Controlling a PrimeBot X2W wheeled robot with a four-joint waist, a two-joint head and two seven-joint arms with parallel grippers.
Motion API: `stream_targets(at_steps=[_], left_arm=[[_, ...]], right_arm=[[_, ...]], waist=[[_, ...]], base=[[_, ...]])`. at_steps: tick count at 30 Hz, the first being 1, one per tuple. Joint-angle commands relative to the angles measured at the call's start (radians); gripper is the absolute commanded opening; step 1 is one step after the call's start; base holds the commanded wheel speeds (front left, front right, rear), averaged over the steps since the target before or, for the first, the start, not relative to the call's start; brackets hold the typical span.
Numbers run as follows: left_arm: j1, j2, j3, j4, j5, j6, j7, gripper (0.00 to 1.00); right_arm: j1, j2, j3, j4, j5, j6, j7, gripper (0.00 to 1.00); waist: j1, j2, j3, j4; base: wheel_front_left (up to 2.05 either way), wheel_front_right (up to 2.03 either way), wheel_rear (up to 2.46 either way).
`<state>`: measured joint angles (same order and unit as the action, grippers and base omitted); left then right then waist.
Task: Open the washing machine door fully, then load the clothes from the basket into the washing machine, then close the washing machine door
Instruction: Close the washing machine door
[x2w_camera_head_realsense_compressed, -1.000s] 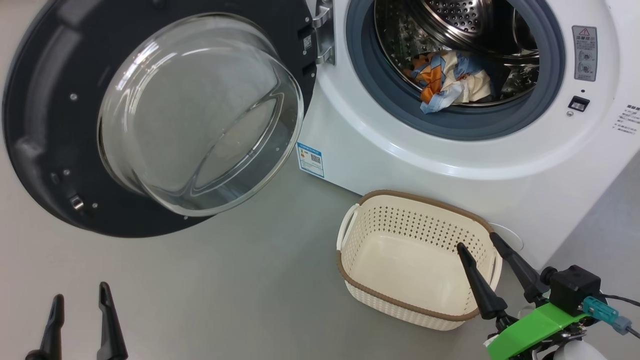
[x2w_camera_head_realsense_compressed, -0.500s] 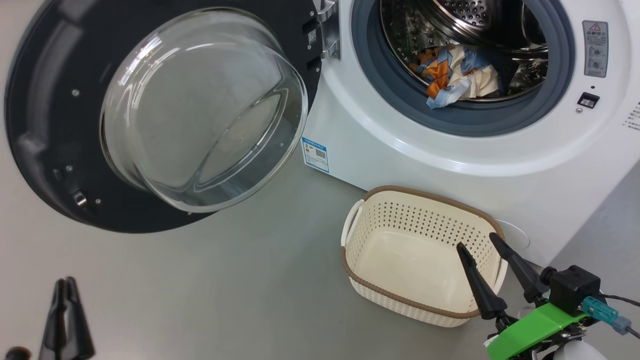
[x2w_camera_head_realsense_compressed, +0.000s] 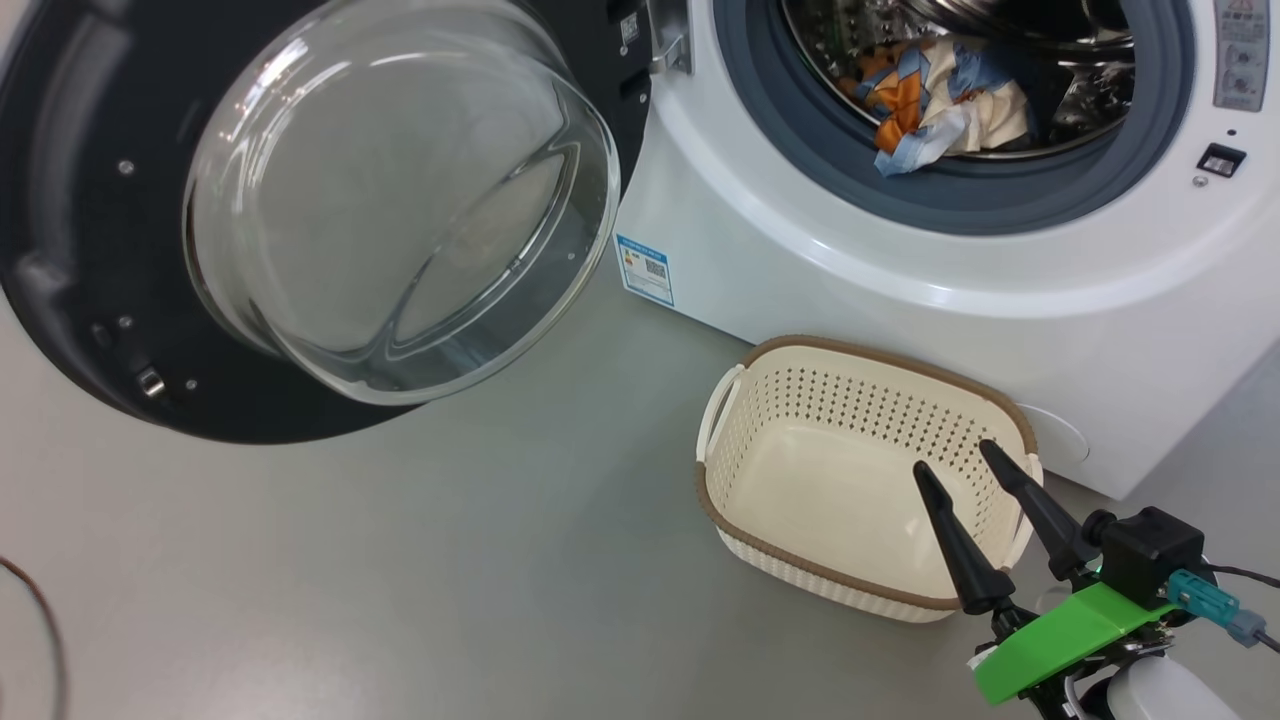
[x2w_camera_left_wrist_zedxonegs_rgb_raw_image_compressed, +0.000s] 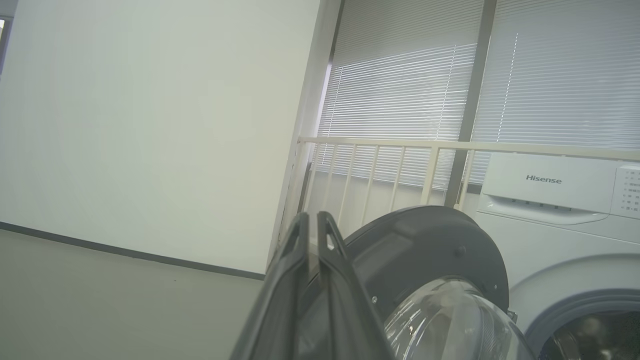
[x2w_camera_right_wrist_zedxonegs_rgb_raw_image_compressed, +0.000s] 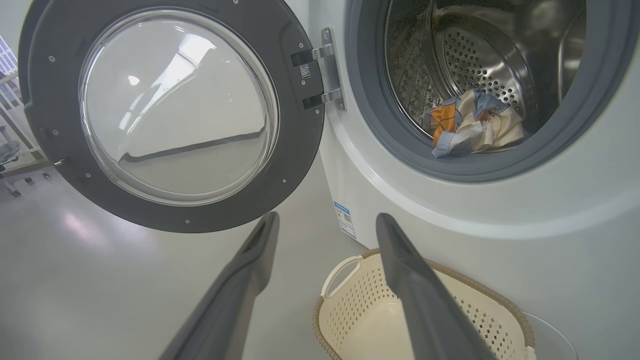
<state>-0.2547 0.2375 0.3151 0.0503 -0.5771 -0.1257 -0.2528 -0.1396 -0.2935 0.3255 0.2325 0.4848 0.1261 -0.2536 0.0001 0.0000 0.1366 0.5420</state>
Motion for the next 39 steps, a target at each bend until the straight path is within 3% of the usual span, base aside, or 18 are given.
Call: stream_targets(at_steps=[1,6,10,19,30,39], left_arm=[[-0.060,0.066,0.038,-0.008,-0.046,-0.005,0.010,0.00],[-0.195,0.233,0.025,0.104,-0.254,-0.005,0.068,0.00],[-0.297,0.333,-0.001,0.234,-0.417,-0.005,0.147,0.00],[-0.488,0.480,-0.108,0.534,-0.651,-0.005,0.392,0.00],[-0.602,0.557,-0.225,0.685,-0.796,-0.005,0.698,0.00],[-0.624,0.593,-0.267,0.720,-0.819,-0.005,0.742,0.00]], right_arm=[[-0.030,-0.020,0.019,-0.023,-0.002,0.005,-0.008,1.00],[-0.037,-0.027,0.008,-0.029,-0.005,0.005,-0.008,1.00],[-0.045,-0.038,0.002,-0.033,-0.009,0.005,-0.008,1.00],[-0.079,-0.068,0.009,-0.040,-0.015,0.005,-0.008,1.00],[-0.125,-0.089,0.030,-0.040,-0.023,0.005,-0.008,1.00],[-0.132,-0.099,0.042,-0.046,-0.022,0.005,-0.008,1.00]], waist=[[-0.0001,0.0000,0.013,0.002],[-0.0001,0.0000,0.034,-0.003],[-0.0001,0.0000,0.056,-0.016],[-0.0001,0.0000,0.117,-0.045],[-0.0001,0.0000,0.170,-0.071],[-0.0001,0.0000,0.186,-0.085]], base=[[0.00,0.00,0.00],[0.00,0.00,0.00],[0.00,0.00,0.00],[0.00,0.00,0.00],[0.00,0.00,0.00],[0.00,0.00,0.00]])
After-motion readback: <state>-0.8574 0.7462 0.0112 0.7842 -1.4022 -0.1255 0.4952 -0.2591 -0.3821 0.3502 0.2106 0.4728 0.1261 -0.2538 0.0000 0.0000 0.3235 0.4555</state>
